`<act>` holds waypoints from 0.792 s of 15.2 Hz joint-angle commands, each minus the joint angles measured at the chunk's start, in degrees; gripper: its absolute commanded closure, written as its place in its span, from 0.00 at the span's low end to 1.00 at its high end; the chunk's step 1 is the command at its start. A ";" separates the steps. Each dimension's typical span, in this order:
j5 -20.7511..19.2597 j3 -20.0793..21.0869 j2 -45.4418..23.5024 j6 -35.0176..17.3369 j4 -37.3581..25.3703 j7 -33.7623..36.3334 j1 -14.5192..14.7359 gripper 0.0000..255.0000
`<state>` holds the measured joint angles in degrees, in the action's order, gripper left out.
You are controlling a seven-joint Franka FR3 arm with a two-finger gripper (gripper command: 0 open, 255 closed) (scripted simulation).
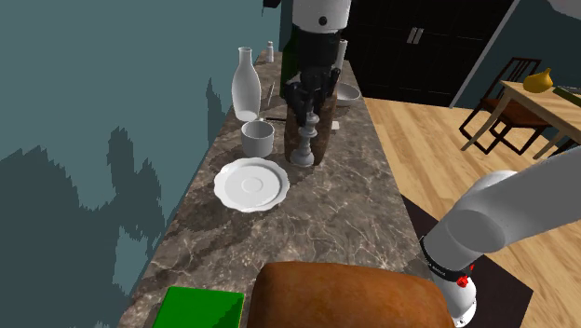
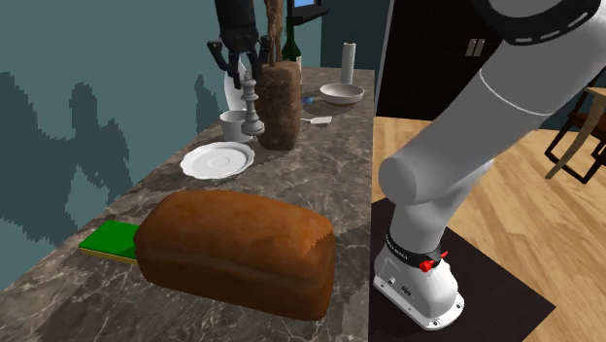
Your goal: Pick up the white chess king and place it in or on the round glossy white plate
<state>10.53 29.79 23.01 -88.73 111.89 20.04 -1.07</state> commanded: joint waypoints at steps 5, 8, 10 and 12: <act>-7.02 6.72 -16.78 0.65 -15.89 7.75 -1.08 1.00; -12.73 9.53 -26.54 2.97 -25.96 12.35 0.58 1.00; -14.03 9.67 -28.66 2.88 -27.50 13.26 1.47 1.00; -13.65 9.50 -28.06 1.16 -25.33 13.02 1.27 1.00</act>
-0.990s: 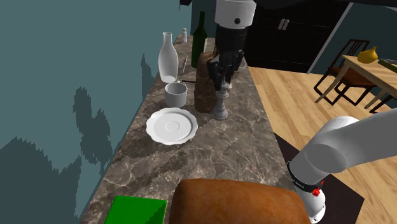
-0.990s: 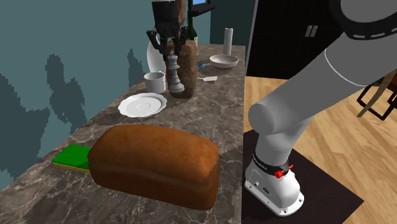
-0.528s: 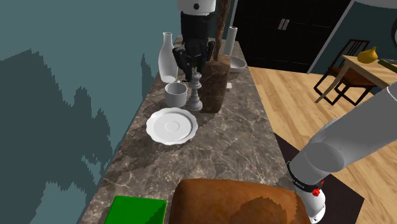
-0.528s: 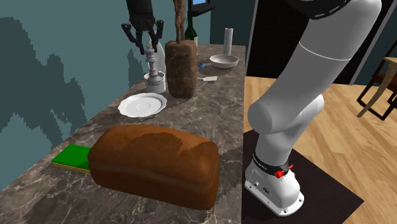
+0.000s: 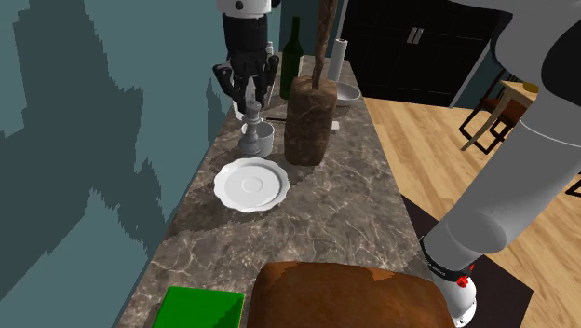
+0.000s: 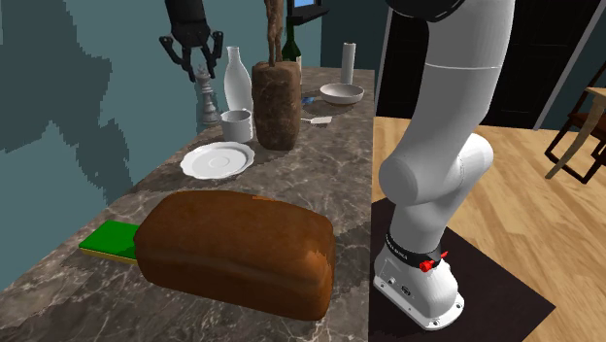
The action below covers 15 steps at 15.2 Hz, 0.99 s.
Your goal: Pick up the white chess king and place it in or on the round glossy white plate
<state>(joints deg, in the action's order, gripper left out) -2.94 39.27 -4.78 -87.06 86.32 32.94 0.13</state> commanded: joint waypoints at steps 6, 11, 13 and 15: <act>0.59 -0.23 0.97 -5.48 6.18 -0.39 -0.43 1.00; 0.89 -0.35 1.49 -9.45 10.55 -0.59 -0.64 1.00; 0.93 -0.38 1.57 -11.01 12.17 -0.62 -0.69 1.00; 0.93 -0.41 1.58 -12.55 13.73 -0.61 -0.71 1.00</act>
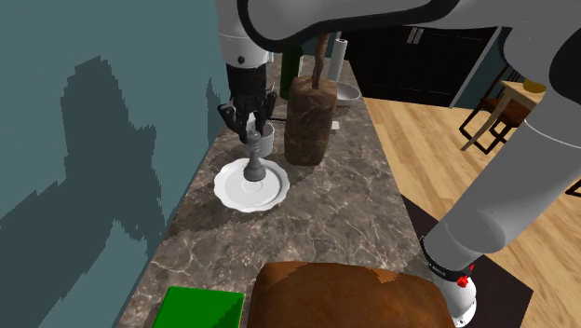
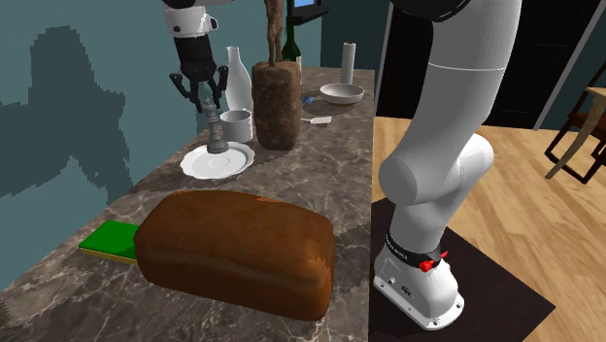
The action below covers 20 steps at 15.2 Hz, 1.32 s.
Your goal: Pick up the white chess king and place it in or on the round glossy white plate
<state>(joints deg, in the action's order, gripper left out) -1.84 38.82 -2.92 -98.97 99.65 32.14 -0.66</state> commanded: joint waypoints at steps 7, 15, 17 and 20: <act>-0.38 0.02 -0.54 -4.64 4.19 0.33 0.07 1.00; -0.38 0.02 -0.54 -4.64 4.19 0.33 0.07 0.00; -0.38 0.02 -0.54 -4.64 4.19 0.33 0.07 0.00; -0.37 0.08 -0.59 -0.79 0.30 0.32 0.15 0.00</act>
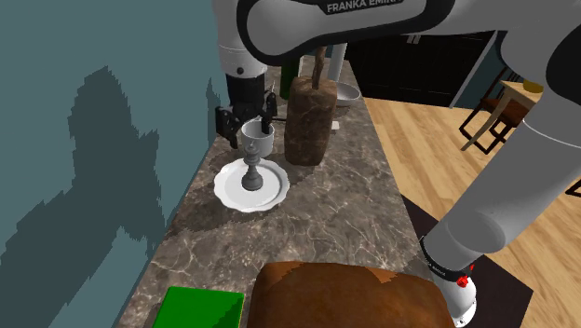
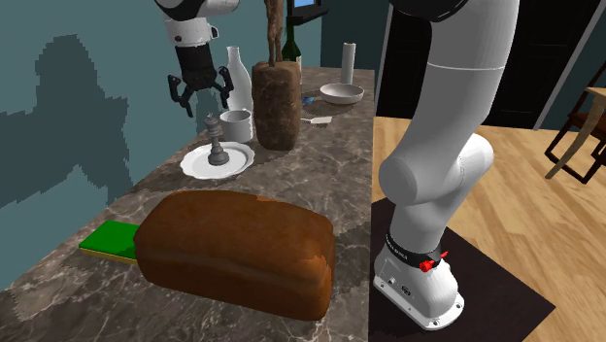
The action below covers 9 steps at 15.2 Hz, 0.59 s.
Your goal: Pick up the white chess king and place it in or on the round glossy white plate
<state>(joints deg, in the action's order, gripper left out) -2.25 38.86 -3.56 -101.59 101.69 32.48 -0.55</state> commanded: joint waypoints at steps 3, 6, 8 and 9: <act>-0.18 0.13 -0.34 5.36 -5.58 0.13 0.20 0.00; -0.18 0.13 -0.34 5.36 -5.58 0.13 0.20 0.00; -0.18 0.13 -0.34 5.36 -5.58 0.13 0.20 0.00; -0.18 0.13 -0.34 5.36 -5.58 0.13 0.20 0.00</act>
<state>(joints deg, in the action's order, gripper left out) -2.42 38.99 -3.89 -96.25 96.14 32.61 -0.36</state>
